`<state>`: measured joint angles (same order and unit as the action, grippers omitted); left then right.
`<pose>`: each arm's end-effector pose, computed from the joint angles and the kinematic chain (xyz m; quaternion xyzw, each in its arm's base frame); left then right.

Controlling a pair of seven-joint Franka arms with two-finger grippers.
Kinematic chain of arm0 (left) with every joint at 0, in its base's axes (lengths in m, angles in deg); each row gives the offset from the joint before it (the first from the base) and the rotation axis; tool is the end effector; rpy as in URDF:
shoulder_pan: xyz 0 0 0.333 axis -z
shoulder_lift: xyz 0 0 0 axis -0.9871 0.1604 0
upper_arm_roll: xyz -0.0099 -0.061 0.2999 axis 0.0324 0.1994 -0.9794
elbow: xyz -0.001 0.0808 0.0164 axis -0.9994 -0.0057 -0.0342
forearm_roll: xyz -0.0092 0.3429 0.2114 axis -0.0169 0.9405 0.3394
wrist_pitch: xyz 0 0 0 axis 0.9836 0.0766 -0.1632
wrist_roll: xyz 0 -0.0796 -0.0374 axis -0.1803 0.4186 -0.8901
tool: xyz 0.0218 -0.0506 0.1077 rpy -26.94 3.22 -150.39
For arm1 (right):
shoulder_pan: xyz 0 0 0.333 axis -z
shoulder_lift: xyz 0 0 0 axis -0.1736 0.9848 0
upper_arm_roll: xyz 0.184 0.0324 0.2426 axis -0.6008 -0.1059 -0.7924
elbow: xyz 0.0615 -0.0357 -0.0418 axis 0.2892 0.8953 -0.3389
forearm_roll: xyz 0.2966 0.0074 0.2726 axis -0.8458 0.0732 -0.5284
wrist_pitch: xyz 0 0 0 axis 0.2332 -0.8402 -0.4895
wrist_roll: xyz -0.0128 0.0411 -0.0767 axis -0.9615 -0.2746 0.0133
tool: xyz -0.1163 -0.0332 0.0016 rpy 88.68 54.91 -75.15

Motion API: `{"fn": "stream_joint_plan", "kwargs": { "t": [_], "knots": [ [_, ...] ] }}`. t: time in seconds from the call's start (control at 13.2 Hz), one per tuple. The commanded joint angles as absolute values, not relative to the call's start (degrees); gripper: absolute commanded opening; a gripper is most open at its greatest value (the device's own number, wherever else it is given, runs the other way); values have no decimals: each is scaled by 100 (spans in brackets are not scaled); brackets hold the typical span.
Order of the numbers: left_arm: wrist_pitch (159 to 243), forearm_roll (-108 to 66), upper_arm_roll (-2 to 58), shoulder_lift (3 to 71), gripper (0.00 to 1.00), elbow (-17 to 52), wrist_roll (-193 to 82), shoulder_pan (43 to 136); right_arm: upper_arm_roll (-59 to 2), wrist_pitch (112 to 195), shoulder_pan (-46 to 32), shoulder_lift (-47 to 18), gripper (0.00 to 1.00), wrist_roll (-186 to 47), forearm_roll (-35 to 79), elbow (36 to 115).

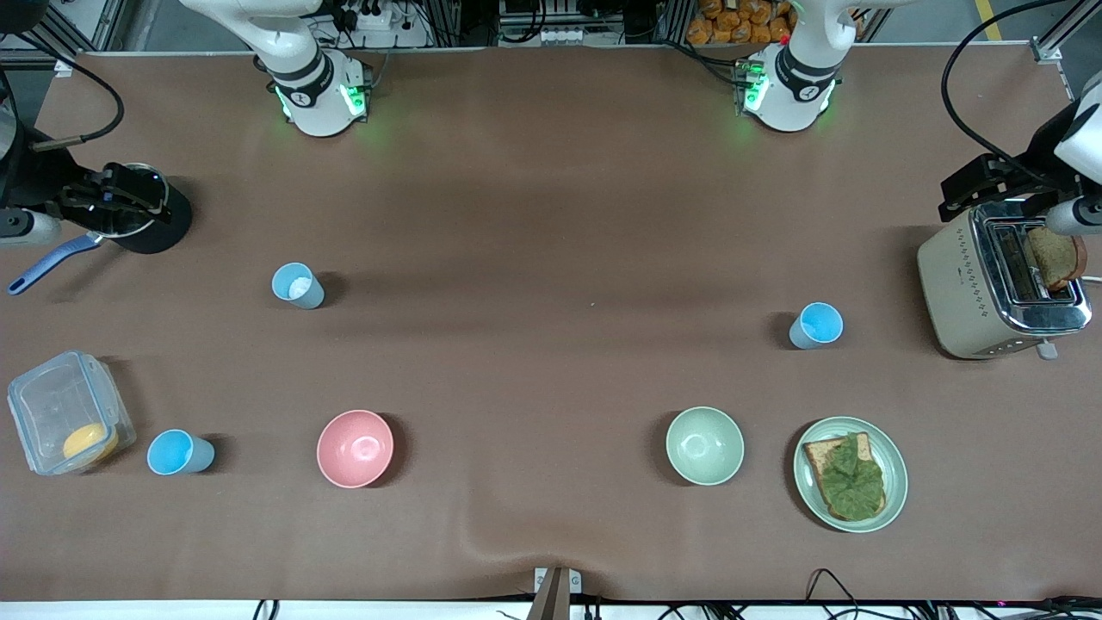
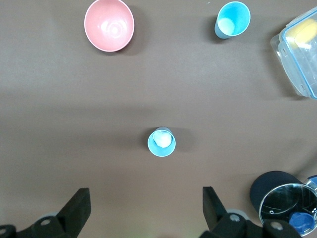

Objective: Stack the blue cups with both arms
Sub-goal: 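Reach the right gripper and the left gripper toward separate blue cups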

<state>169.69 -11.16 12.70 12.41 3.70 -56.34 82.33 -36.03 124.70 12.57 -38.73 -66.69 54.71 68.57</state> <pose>0.5587 -0.0418 0.6248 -0.9999 -0.0101 0.0078 0.0083 0.5508 0.0062 0.5923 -0.9986 -0.0184 0.0351 0.0357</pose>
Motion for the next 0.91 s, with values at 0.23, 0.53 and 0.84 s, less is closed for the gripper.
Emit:
{"fn": "stream_joint_plan", "kwargs": {
  "t": [0.23, 0.53, 0.84],
  "knots": [
    [16860, -989, 1291, 1410, 100, 283, -5711, 8270, -3639, 12563, 1316, -4032, 100, -6624, 5452, 7049],
    [17304, -909, 1397, 1973, 100, 843, -5632, 8280, -3639, 12606, 1308, -3988, 100, -6633, 5505, 7005],
    [18780, -629, 1397, 2227, 100, 2152, -5623, 8262, -3639, 12624, 1299, -3970, 100, -6633, 5566, 7040]
  ]
}}
